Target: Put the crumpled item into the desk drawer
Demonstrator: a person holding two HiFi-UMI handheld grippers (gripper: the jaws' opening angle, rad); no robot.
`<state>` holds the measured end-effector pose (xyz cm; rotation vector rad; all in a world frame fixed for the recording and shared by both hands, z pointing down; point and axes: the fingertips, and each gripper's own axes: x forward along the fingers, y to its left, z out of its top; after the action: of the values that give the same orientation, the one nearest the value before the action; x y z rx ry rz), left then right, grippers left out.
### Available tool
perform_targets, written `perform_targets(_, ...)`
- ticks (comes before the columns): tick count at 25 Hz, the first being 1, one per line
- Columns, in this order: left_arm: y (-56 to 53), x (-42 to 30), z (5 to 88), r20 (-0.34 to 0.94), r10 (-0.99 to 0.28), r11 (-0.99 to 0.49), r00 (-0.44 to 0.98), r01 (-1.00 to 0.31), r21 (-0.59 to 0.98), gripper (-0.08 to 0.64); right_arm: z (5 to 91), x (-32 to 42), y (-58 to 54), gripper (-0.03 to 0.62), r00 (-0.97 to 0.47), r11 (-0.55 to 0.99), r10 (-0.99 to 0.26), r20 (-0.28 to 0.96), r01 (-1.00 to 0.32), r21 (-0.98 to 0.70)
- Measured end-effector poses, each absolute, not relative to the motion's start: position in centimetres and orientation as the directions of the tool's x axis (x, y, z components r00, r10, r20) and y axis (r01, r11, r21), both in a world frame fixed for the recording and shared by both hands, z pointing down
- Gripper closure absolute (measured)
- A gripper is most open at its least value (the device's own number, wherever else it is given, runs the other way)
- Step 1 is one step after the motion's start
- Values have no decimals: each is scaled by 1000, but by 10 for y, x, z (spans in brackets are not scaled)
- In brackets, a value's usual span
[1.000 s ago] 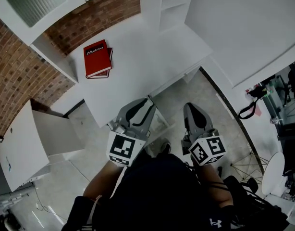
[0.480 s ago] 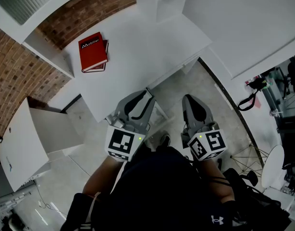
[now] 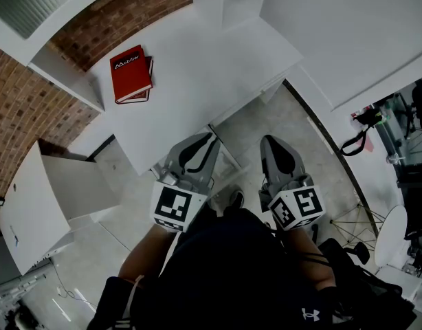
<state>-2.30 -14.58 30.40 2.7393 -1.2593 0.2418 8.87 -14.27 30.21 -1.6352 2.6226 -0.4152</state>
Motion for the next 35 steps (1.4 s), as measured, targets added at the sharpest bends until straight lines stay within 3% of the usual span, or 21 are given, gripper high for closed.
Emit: perform_targets(35, -142, -14, 323, 232, -721, -670, 653, -743, 7, 508, 306, 92, -139, 591, -471, 437, -875, 114, -868, -235)
